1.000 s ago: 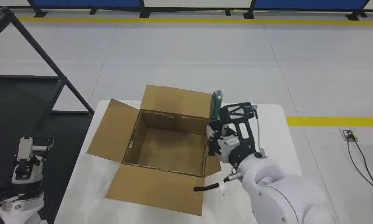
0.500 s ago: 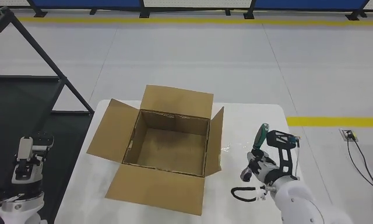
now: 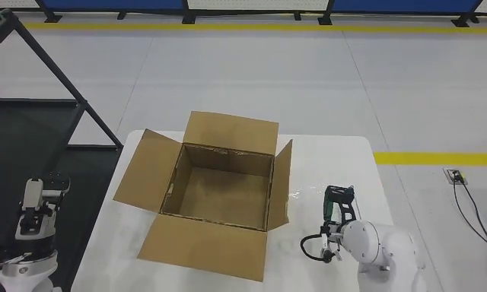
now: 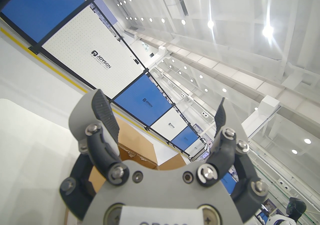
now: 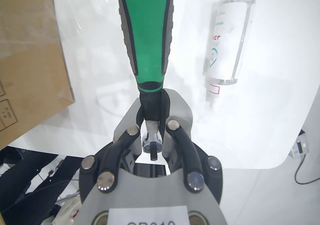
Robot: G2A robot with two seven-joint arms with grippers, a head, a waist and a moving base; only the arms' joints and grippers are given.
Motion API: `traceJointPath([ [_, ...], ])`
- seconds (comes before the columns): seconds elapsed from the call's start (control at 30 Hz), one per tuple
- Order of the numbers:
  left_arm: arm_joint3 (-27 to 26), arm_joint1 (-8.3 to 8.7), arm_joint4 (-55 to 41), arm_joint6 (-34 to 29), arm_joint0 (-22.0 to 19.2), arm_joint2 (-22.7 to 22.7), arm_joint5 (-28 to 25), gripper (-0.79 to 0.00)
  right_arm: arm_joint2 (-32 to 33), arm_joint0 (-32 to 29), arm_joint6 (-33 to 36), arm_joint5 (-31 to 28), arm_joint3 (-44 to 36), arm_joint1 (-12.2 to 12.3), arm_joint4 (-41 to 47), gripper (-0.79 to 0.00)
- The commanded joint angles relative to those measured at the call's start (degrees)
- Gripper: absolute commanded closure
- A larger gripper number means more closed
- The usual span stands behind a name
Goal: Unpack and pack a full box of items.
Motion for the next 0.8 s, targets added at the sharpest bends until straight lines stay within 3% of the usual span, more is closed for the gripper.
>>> traceJointPath([
  [0.0,0.0,0.0,0.0,0.0,0.0,0.0,0.0,-0.785,-0.2,0.4,0.1,-0.7,2.3,0.2,-0.4,0.0],
  [0.4,0.0,0.0,0.0,0.0,0.0,0.0,0.0,-0.785,-1.2,1.9,0.1,-1.2,10.6,1.1,-2.0,0.0],
  [0.63,0.0,0.0,0.0,0.0,0.0,0.0,0.0,-0.785,-1.5,2.2,0.1,-0.8,11.4,1.7,-1.4,0.0],
  [0.67,0.0,0.0,0.0,0.0,0.0,0.0,0.0,-0.785,-1.5,2.1,0.1,-0.6,11.2,1.7,-1.2,-0.129],
  [0.7,0.0,0.0,0.0,0.0,0.0,0.0,0.0,-0.785,-1.5,2.0,0.1,-0.5,11.1,1.8,-1.1,-0.182],
  [0.73,0.0,0.0,0.0,0.0,0.0,0.0,0.0,-0.785,-1.5,1.9,0.1,-0.4,10.9,1.9,-0.9,-0.326],
  [0.77,0.0,0.0,0.0,0.0,0.0,0.0,0.0,-0.785,-1.6,1.8,0.1,-0.3,10.8,2.0,-0.8,-0.366],
])
